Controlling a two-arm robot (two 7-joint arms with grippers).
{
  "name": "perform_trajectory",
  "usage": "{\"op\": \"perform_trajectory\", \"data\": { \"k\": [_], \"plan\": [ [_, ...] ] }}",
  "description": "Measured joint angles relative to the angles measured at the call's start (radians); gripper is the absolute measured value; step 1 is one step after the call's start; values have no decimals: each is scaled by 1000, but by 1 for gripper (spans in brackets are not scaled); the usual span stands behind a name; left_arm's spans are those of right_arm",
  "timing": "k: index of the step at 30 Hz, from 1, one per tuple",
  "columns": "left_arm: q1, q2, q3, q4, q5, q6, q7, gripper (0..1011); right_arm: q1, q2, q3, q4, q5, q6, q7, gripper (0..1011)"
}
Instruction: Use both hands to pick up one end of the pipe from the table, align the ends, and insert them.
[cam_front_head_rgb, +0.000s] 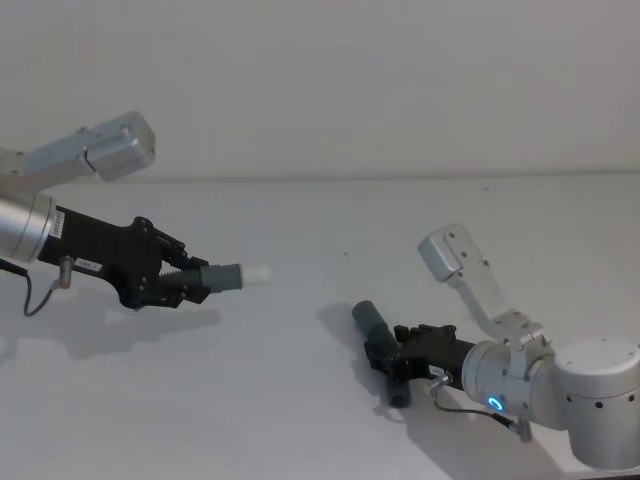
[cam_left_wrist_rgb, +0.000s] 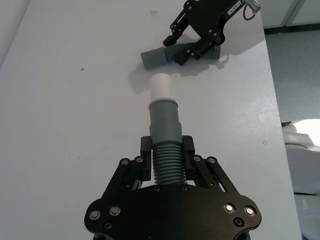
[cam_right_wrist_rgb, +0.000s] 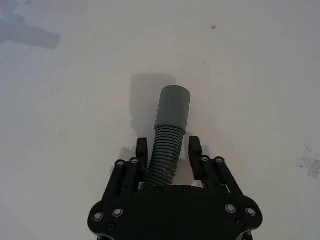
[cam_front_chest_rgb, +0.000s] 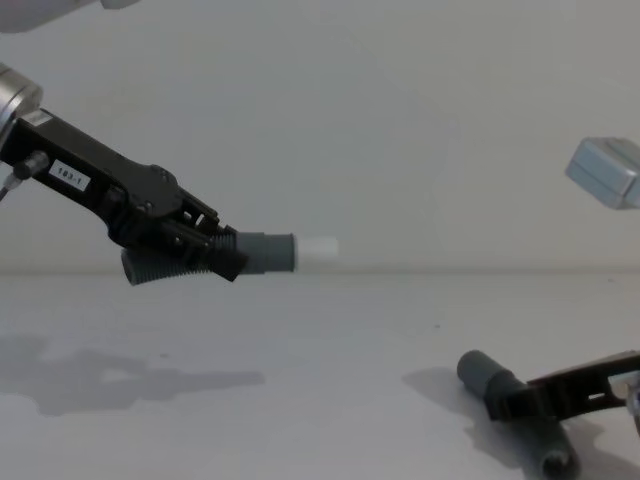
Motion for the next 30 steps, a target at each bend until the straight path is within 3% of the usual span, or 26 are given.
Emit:
{"op": "perform_trajectory", "data": {
  "k": [5, 10, 30],
  "plan": [
    [0, 0, 0, 0, 0, 0, 0, 325, -1, -12, 7, -2, 1, 3, 1, 337],
    [0, 0, 0, 0, 0, 0, 0, 325, 0, -22, 12, -4, 5, 4, 5, 244],
    [0, 0, 0, 0, 0, 0, 0, 323, 2, -23, 19, -11, 10, -12, 43, 216]
  ]
}}
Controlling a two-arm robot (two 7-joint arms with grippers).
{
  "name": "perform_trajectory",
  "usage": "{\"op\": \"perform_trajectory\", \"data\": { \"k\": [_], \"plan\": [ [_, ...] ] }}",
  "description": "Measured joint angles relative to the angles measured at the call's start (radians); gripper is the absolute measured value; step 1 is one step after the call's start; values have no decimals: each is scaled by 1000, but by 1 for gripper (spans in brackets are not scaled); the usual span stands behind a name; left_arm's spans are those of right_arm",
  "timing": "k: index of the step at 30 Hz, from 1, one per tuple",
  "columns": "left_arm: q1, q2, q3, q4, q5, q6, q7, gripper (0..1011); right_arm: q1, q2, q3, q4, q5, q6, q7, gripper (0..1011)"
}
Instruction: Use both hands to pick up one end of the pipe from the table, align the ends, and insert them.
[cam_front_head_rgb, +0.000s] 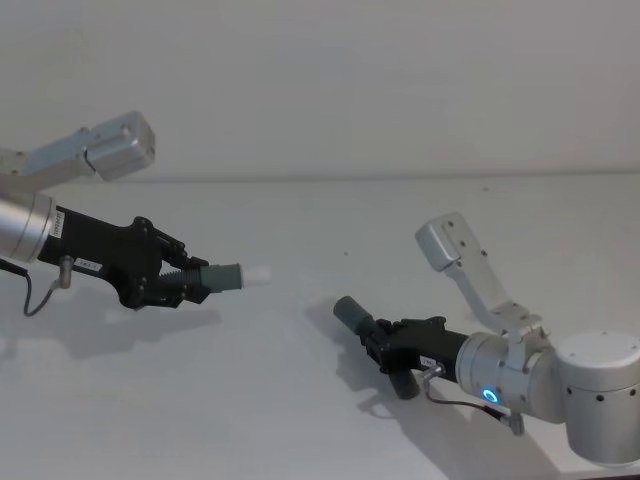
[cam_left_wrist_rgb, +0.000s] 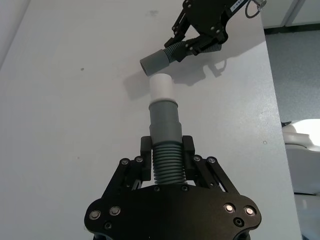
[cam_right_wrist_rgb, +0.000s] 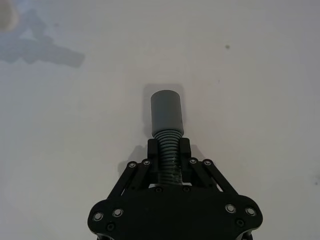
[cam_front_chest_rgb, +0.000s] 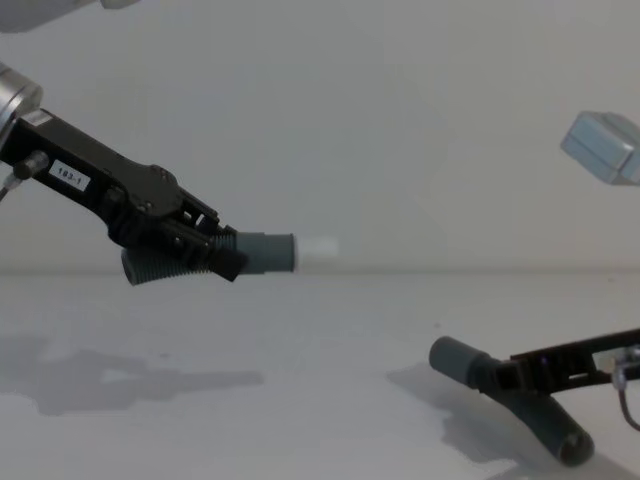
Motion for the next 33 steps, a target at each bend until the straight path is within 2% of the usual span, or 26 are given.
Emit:
{"op": "perform_trajectory", "data": {
  "k": [3, 11, 14, 19, 21, 33],
  "plan": [
    [0, 0, 0, 0, 0, 0, 0, 325, 2, 7, -3, 0, -3, -17, 9, 216],
    [0, 0, 0, 0, 0, 0, 0, 325, 15, 41, -17, 7, -18, -107, 51, 216],
    [0, 0, 0, 0, 0, 0, 0, 323, 25, 60, -23, 13, -24, -162, 76, 216],
    [0, 0, 0, 0, 0, 0, 0, 323, 38, 81, -29, 21, -30, -222, 108, 215],
    [0, 0, 0, 0, 0, 0, 0, 325, 50, 98, -35, 29, -34, -274, 137, 216],
    [0, 0, 0, 0, 0, 0, 0, 325, 107, 166, -57, 72, -37, -468, 270, 215]
  ]
}}
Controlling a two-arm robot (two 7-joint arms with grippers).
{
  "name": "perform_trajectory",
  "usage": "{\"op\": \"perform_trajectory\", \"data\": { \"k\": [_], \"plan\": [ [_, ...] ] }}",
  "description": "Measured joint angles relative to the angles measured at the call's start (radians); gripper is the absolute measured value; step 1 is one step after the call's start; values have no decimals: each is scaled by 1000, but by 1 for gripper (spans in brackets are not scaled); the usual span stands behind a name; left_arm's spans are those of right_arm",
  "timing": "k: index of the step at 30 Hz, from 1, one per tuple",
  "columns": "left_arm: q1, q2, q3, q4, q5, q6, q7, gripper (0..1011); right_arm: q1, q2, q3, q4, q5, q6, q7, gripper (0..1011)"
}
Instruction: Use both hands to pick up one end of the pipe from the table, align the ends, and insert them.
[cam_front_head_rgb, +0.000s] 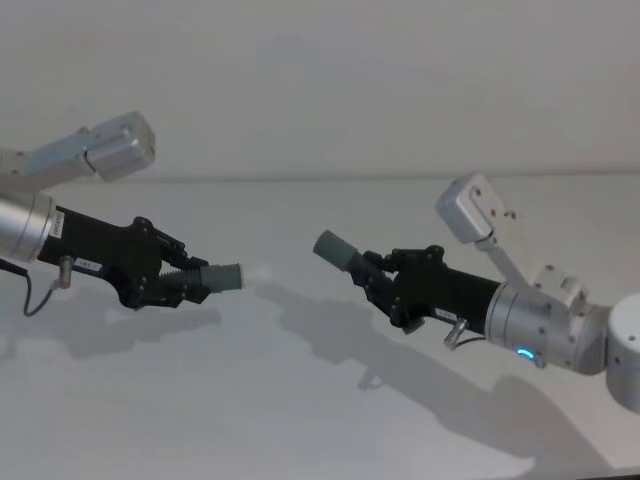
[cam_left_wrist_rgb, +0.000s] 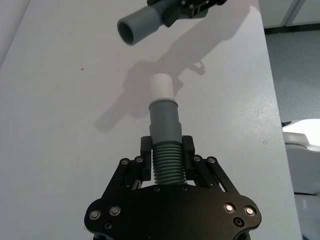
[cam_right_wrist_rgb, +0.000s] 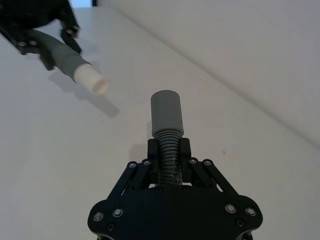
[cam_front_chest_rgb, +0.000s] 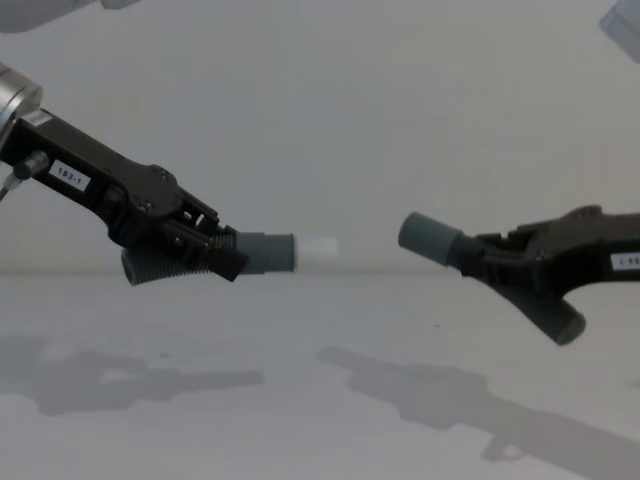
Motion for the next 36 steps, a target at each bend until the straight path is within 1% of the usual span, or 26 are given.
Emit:
{"op": "perform_trajectory", "data": {
  "k": [2, 4, 5, 7, 8, 12, 14, 15, 16, 18, 20, 21, 23, 24, 27, 28, 31, 33, 36],
  "plan": [
    [0, 0, 0, 0, 0, 0, 0, 325, 14, 13, -4, 12, 1, -42, 32, 215],
    [0, 0, 0, 0, 0, 0, 0, 325, 22, 20, -6, 18, 2, -67, 53, 215],
    [0, 0, 0, 0, 0, 0, 0, 323, 31, 29, -10, 28, 4, -95, 75, 215],
    [0, 0, 0, 0, 0, 0, 0, 325, 42, 37, -12, 38, 7, -120, 97, 215],
    [0, 0, 0, 0, 0, 0, 0, 325, 52, 44, -15, 47, 11, -148, 121, 215],
    [0, 0, 0, 0, 0, 0, 0, 325, 71, 58, -20, 67, 19, -198, 166, 215],
    [0, 0, 0, 0, 0, 0, 0, 323, 93, 72, -25, 92, 30, -249, 216, 215],
    [0, 0, 0, 0, 0, 0, 0, 323, 99, 75, -26, 98, 33, -261, 229, 215],
    [0, 0, 0, 0, 0, 0, 0, 323, 99, 75, -26, 98, 33, -261, 229, 215],
    [0, 0, 0, 0, 0, 0, 0, 325, 123, 87, -30, 126, 47, -313, 285, 215],
    [0, 0, 0, 0, 0, 0, 0, 325, 137, 94, -32, 144, 54, -335, 311, 215],
    [0, 0, 0, 0, 0, 0, 0, 325, 149, 99, -35, 158, 61, -360, 339, 215],
    [0, 0, 0, 0, 0, 0, 0, 325, 162, 103, -37, 176, 71, -386, 372, 215],
    [0, 0, 0, 0, 0, 0, 0, 323, 175, 107, -39, 193, 81, -409, 402, 215],
    [0, 0, 0, 0, 0, 0, 0, 325, 198, 113, -43, 224, 96, -445, 450, 215],
    [0, 0, 0, 0, 0, 0, 0, 325, 211, 116, -46, 242, 104, -465, 478, 215],
    [0, 0, 0, 0, 0, 0, 0, 323, 233, 122, -51, 273, 116, -499, 521, 215],
    [0, 0, 0, 0, 0, 0, 0, 325, 248, 127, -56, 291, 119, -516, 548, 215],
    [0, 0, 0, 0, 0, 0, 0, 325, 259, 131, -61, 305, 120, -528, 566, 215]
  ]
}}
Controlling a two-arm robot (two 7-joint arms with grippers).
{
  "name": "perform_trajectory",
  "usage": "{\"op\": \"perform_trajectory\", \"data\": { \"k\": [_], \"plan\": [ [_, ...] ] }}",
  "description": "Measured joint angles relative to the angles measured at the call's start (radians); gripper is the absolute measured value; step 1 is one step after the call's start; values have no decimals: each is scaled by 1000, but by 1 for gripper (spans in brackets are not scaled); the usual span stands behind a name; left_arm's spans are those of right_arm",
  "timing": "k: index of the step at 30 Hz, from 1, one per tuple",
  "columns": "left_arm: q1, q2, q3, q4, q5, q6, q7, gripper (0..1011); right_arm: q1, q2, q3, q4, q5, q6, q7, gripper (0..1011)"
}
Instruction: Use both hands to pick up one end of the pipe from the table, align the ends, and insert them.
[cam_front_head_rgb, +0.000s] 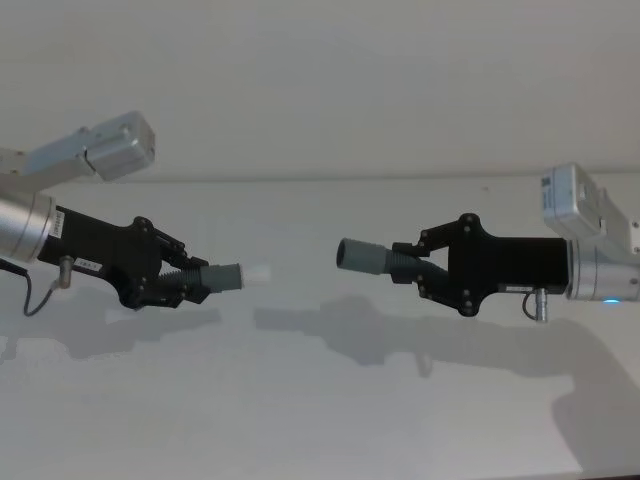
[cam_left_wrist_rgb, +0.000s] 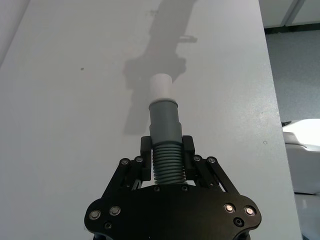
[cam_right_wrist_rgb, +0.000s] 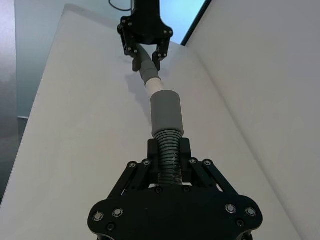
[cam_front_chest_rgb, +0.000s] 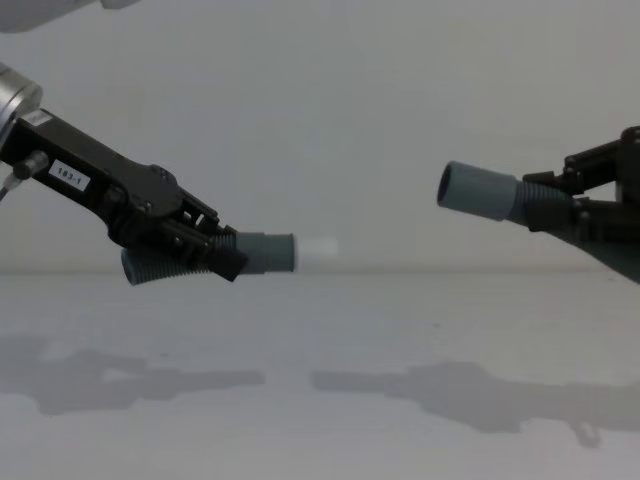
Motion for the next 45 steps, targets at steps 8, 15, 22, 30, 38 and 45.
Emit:
{"op": "perform_trajectory", "data": {
  "k": [8, 15, 22, 30, 38, 45],
  "plan": [
    [0, 0, 0, 0, 0, 0, 0, 325, 27, 6, -21, 31, -12, -17, 24, 215],
    [0, 0, 0, 0, 0, 0, 0, 323, 36, 0, -40, 42, -26, -18, 20, 215],
    [0, 0, 0, 0, 0, 0, 0, 325, 39, -16, -58, 46, -37, -15, 5, 215],
    [0, 0, 0, 0, 0, 0, 0, 325, 45, -36, -80, 53, -44, -13, -2, 215],
    [0, 0, 0, 0, 0, 0, 0, 325, 61, -56, -100, 75, -48, -22, 0, 215],
    [0, 0, 0, 0, 0, 0, 0, 325, 76, -73, -118, 99, -52, -33, 8, 215]
  ]
}}
